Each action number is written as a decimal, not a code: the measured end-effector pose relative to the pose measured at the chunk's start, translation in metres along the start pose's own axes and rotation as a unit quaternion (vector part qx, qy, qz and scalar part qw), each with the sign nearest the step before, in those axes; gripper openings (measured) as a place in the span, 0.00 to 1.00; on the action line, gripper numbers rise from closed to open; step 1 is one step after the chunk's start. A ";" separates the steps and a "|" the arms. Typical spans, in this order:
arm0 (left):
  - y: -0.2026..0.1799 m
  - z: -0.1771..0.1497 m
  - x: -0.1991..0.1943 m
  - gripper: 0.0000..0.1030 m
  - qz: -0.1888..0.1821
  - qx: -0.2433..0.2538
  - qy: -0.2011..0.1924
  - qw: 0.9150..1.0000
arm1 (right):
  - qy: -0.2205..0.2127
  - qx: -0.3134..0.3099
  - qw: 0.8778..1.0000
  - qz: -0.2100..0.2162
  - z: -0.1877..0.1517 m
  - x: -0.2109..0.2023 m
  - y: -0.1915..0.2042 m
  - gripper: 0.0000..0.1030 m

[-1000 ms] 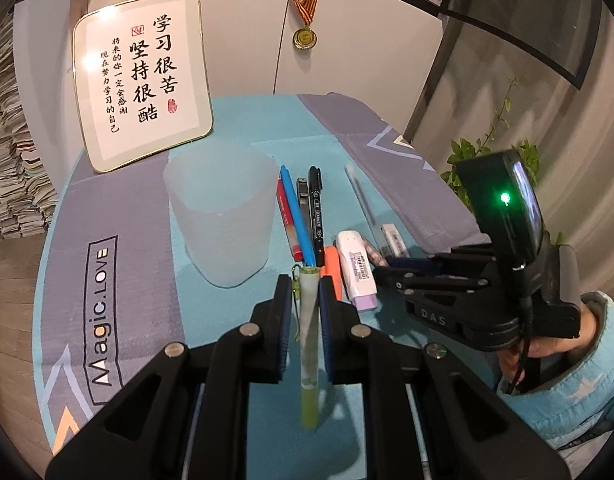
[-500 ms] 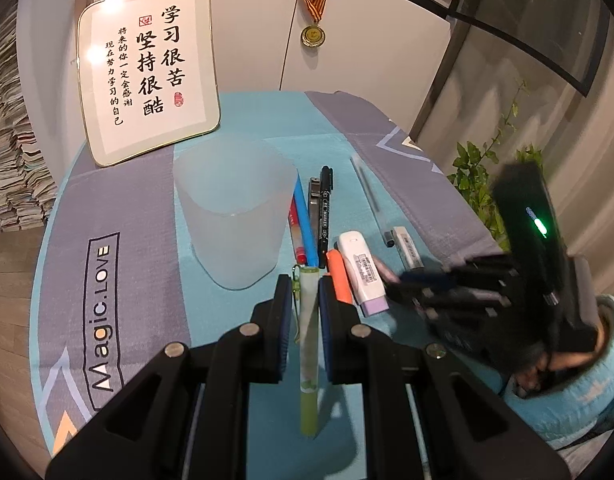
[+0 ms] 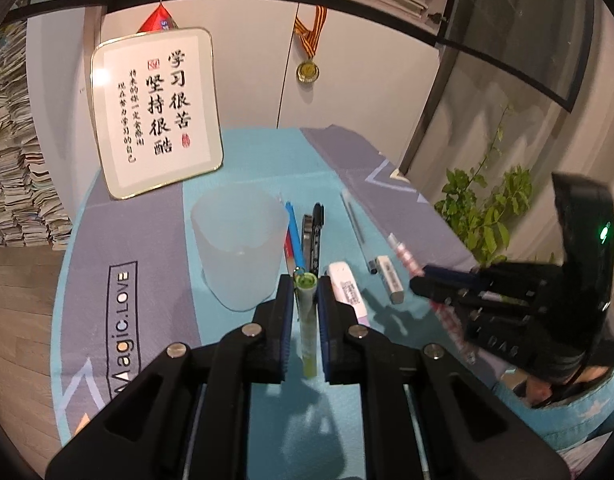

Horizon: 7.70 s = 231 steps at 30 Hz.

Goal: Organize stationery
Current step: 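Lift the green pen with left tool while right tool lifts the red-checked pen, then lower the red-checked pen into the frosted cup with the right tool, then drop the green pen into the cup with left tool while right tool withdraws, then grasp the blue pen with left tool while right tool grasps the clear gel pen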

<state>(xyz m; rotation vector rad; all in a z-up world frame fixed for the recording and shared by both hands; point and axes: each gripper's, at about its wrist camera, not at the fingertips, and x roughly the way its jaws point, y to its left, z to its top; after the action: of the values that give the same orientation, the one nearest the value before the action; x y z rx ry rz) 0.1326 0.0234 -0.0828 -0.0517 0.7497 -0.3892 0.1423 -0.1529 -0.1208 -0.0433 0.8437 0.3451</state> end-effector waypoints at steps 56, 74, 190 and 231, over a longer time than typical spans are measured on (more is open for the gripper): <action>-0.001 -0.024 0.116 0.21 -0.006 0.026 0.170 0.985 | 0.106 -0.022 0.994 -0.024 -0.010 0.060 -0.005 0.14; 0.002 0.007 0.019 0.11 -0.027 0.008 0.033 0.999 | -0.002 -0.011 1.000 -0.029 0.009 -0.012 0.004 0.14; 0.078 0.008 0.018 0.25 -0.052 -0.076 0.005 0.996 | -0.002 -0.010 0.996 -0.086 0.046 0.036 0.029 0.14; 0.021 -0.018 0.097 0.23 -0.070 -0.032 0.118 0.990 | 0.075 -0.055 0.994 -0.055 -0.006 0.074 0.027 0.27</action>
<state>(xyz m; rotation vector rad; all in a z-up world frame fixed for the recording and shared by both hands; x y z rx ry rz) 0.1920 0.0097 -0.1628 -0.1219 0.9955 -0.5112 0.1748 -0.1072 -0.1765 -0.2195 0.9673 0.2855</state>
